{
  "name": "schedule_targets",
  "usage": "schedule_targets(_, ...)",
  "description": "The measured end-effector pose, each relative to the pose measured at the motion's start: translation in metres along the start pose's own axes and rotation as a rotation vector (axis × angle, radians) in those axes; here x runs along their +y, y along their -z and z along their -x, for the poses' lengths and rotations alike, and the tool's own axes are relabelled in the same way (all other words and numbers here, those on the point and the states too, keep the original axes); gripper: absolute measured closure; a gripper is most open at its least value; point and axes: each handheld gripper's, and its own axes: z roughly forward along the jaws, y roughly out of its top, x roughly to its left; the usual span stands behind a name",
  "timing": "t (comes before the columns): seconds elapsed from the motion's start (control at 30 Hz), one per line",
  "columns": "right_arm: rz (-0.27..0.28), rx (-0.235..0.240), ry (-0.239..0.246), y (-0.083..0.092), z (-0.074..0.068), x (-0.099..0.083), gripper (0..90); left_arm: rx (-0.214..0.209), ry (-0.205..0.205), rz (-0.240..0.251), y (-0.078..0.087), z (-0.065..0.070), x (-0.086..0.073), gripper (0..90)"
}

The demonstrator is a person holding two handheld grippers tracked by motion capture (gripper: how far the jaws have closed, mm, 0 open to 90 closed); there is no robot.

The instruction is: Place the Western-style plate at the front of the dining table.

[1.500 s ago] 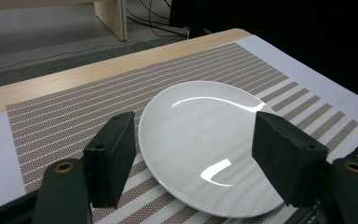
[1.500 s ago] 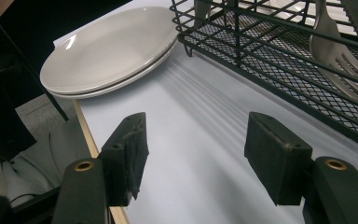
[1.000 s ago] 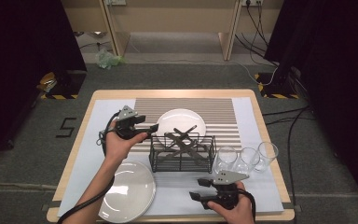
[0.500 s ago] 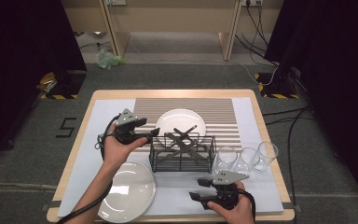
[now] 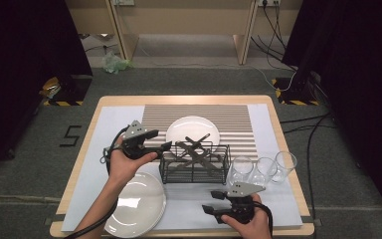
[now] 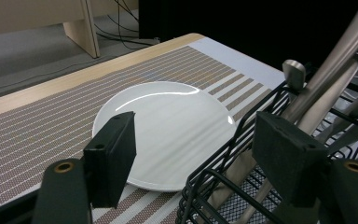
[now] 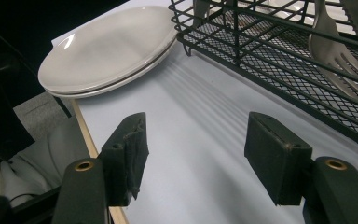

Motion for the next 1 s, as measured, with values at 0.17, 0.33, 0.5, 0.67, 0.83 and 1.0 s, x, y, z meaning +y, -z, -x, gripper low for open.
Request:
schedule_targets(0.17,-0.001,-0.002,-0.004,0.000,0.000,0.000,39.4,-0.003,-0.014,-0.001,0.003,0.002,-0.001,30.1)
schedule_targets(0.33,0.001,0.000,0.000,0.000,0.000,0.000,39.4,0.000,-0.028,-0.003,0.006,0.006,-0.004,29.9)
schedule_targets(0.5,0.000,0.000,0.000,0.000,0.000,0.000,39.5,-0.012,-0.039,-0.004,0.009,0.009,-0.006,29.8)
schedule_targets(0.67,-0.001,-0.001,0.001,0.000,0.000,0.000,39.4,-0.022,-0.060,-0.004,0.011,0.012,-0.008,29.6)
schedule_targets(0.83,-0.001,-0.001,0.000,0.000,0.000,0.000,39.4,-0.036,-0.074,0.007,0.014,0.017,-0.009,29.6)
schedule_targets(1.0,-0.002,-0.002,0.001,-0.001,0.000,0.000,39.4,-0.048,-0.080,0.013,0.016,0.020,-0.009,29.6)
